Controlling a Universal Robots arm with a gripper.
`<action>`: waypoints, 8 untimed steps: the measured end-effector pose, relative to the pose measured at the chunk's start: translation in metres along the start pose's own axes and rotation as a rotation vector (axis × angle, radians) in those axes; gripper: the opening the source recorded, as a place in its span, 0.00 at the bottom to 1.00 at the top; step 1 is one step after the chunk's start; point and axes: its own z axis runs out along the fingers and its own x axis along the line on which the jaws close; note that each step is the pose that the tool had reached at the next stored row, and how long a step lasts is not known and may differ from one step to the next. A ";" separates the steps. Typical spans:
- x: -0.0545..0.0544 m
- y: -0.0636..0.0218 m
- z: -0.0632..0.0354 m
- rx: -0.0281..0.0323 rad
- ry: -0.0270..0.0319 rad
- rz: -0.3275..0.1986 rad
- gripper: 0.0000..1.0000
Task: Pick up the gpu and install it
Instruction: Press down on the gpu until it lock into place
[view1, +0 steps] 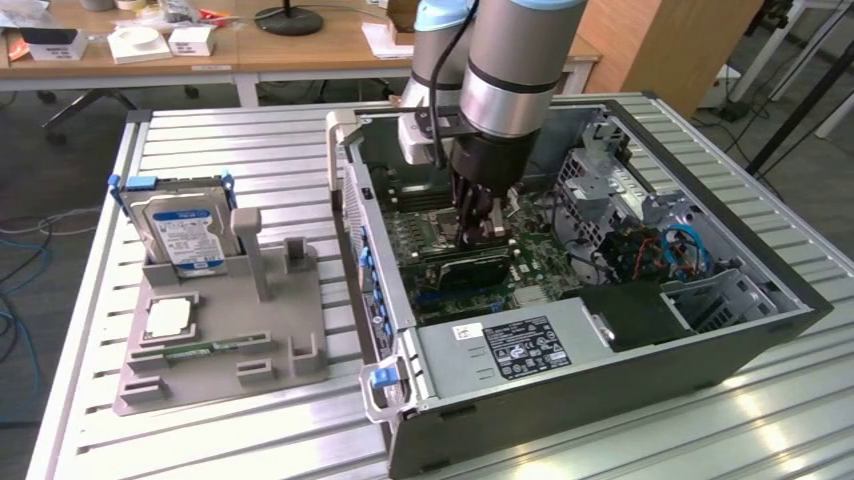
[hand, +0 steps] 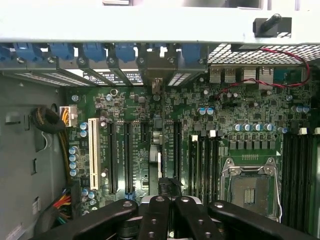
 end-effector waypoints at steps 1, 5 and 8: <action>0.000 0.0000 0.0004 0.0000 0.0000 0.000 0.10; 0.000 0.0000 0.0067 0.0000 0.0000 0.000 0.10; 0.000 0.0000 0.0095 0.0000 0.0000 0.000 0.10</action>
